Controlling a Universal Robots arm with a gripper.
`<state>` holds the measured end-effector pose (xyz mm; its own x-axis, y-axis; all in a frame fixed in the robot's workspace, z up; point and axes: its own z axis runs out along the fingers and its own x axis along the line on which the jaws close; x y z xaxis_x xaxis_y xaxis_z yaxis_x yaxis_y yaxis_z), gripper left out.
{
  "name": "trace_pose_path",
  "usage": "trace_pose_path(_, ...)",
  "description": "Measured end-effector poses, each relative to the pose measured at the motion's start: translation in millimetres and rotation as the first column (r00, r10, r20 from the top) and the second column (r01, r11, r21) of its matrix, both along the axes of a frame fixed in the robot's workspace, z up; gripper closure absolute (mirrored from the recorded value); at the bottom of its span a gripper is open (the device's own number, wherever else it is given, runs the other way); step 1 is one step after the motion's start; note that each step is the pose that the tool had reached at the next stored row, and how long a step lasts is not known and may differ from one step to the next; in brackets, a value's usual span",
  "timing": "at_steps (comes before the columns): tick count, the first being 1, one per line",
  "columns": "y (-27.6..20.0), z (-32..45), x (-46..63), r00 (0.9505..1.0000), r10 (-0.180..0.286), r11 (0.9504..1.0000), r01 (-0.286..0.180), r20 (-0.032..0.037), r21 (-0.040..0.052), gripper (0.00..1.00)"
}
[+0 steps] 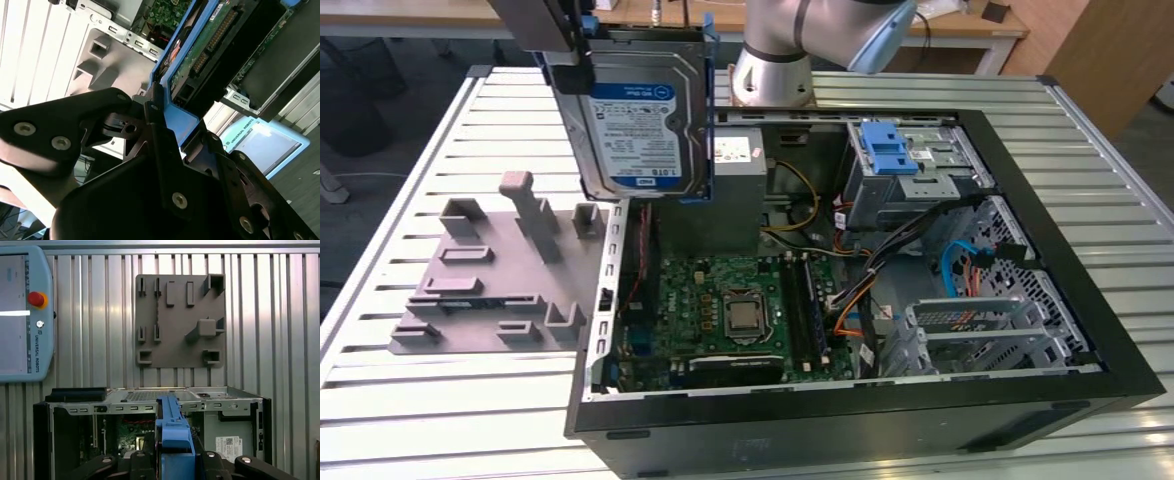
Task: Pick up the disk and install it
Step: 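Pick up the disk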
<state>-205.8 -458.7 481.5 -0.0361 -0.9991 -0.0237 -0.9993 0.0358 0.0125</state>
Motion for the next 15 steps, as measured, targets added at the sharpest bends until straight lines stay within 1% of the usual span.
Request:
trace_pose_path(9,-1.3,-0.2,13.7,1.0,0.0,1.0,0.0,0.0,0.0,0.63)
trace_pose_path(15,-1.6,-0.3,19.1,1.0,0.0,1.0,0.0,0.0,0.0,0.63)
